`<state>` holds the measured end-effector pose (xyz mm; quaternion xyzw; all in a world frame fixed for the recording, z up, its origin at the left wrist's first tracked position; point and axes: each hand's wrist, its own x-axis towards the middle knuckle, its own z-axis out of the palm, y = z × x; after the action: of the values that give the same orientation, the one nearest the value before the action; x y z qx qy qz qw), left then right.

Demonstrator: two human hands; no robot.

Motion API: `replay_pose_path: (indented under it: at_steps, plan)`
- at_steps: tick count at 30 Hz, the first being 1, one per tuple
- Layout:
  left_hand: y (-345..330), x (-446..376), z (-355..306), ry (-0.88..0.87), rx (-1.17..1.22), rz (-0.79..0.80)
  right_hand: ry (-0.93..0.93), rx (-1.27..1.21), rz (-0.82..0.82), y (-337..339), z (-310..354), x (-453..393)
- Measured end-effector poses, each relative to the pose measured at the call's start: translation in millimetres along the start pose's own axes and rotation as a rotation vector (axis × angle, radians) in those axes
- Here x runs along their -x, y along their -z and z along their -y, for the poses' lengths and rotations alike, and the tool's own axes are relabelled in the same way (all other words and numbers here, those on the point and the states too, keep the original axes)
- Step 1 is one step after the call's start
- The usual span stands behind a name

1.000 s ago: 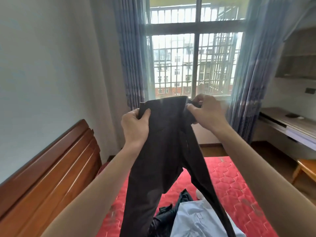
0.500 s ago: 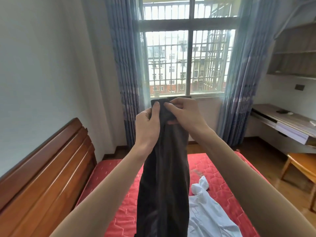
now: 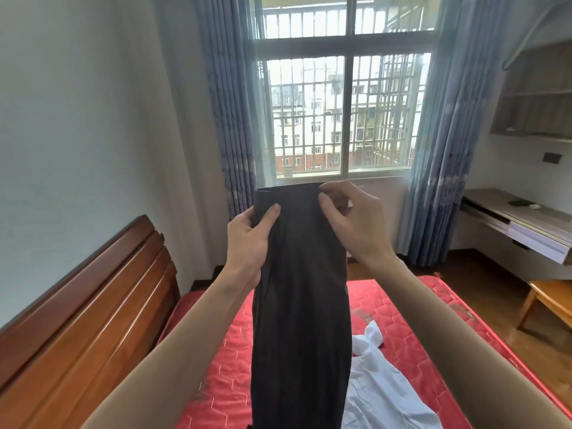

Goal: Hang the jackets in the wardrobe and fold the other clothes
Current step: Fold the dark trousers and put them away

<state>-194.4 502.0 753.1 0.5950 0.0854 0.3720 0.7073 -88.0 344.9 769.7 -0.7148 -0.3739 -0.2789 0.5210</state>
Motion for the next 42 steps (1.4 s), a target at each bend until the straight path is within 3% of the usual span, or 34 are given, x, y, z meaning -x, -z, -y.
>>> replay_pose_path:
  at_steps: [3,6,10,15,21,29,36,42]
  plan:
    - [5,0,-8,0.002,0.012,-0.032,-0.025,-0.049,-0.027,4,-22,9]
    - [11,-2,-14,0.000,0.039,-0.020,-0.135,-0.264,0.196,7,-37,10]
    - [19,-6,-21,0.011,0.057,0.015,0.048,-0.188,0.335,15,-45,-11]
    - [32,-8,-27,-0.004,0.009,0.043,0.124,-0.278,0.483,21,-36,-36]
    - [50,-12,-33,-0.004,-0.020,0.027,0.155,-0.299,0.454,13,-34,-34]
    - [71,-12,-33,0.005,-0.062,0.081,0.233,-0.174,0.556,10,-19,-28]
    - [96,-26,-54,-0.083,-0.372,0.209,0.316,-0.086,0.587,8,-1,-31]
    - [102,-24,-43,-0.079,-0.446,0.332,0.564,0.347,0.682,4,-20,-44]
